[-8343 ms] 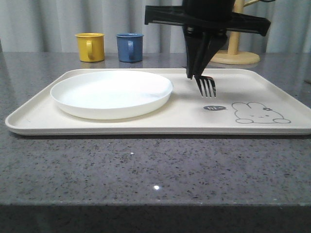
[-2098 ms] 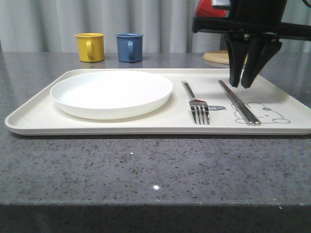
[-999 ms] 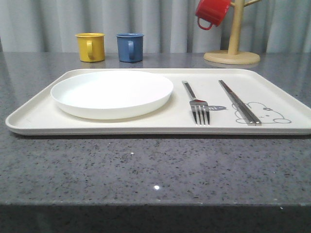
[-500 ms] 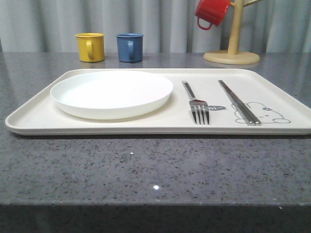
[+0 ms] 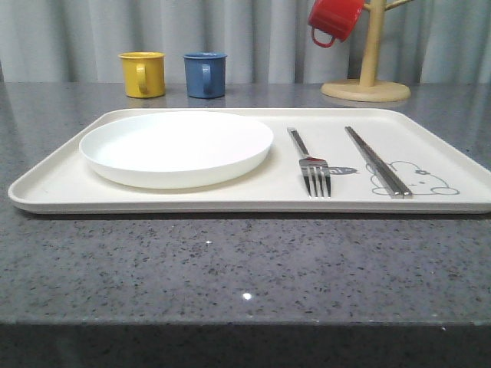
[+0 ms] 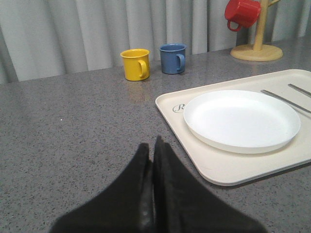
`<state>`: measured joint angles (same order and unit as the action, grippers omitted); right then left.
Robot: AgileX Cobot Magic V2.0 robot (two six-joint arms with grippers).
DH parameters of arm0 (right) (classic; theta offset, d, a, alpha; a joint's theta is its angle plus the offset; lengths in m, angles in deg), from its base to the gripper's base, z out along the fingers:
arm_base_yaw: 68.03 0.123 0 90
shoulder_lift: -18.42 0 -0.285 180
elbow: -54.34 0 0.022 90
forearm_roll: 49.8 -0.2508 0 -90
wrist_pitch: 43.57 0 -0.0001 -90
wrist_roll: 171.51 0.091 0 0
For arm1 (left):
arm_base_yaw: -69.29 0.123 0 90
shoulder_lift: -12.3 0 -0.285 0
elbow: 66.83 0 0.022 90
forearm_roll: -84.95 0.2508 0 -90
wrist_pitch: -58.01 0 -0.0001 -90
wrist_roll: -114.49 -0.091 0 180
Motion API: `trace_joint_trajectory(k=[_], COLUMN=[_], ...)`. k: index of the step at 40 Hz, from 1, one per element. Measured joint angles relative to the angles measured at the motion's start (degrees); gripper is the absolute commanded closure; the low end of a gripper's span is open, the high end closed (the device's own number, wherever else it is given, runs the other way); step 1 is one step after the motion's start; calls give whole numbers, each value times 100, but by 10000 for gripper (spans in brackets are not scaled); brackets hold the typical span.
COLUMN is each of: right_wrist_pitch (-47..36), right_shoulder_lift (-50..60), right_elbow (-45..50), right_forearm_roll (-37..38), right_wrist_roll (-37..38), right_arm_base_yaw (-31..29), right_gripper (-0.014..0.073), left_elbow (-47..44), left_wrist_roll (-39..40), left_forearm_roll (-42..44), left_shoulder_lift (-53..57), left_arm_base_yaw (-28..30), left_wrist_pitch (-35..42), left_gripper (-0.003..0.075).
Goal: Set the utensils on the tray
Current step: 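Move the right gripper to the silver spoon and grasp it, then lower the spoon onto the tray beside the chopsticks and release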
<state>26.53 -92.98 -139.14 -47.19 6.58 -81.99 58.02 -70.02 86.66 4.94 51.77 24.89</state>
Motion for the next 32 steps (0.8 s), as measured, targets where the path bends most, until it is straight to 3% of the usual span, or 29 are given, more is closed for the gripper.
trace_joint_trajectory(k=[11,23,32], right_wrist_pitch=[45,54,54], right_shoulder_lift=[714,806,679], right_elbow=[-34,352,584], right_forearm_roll=[0,-84,-222], right_wrist_roll=[893,1670,2036], right_arm_base_yaw=[783,2514,2822], right_gripper=[622,622,622], left_elbow=[0,0,0], left_wrist_roll=[0,0,0], left_forearm_roll=[0,0,0], left_shoulder_lift=[0,0,0], left_arm_base_yaw=[0,0,0], left_wrist_pitch=[0,0,0], left_gripper=[738,738,738])
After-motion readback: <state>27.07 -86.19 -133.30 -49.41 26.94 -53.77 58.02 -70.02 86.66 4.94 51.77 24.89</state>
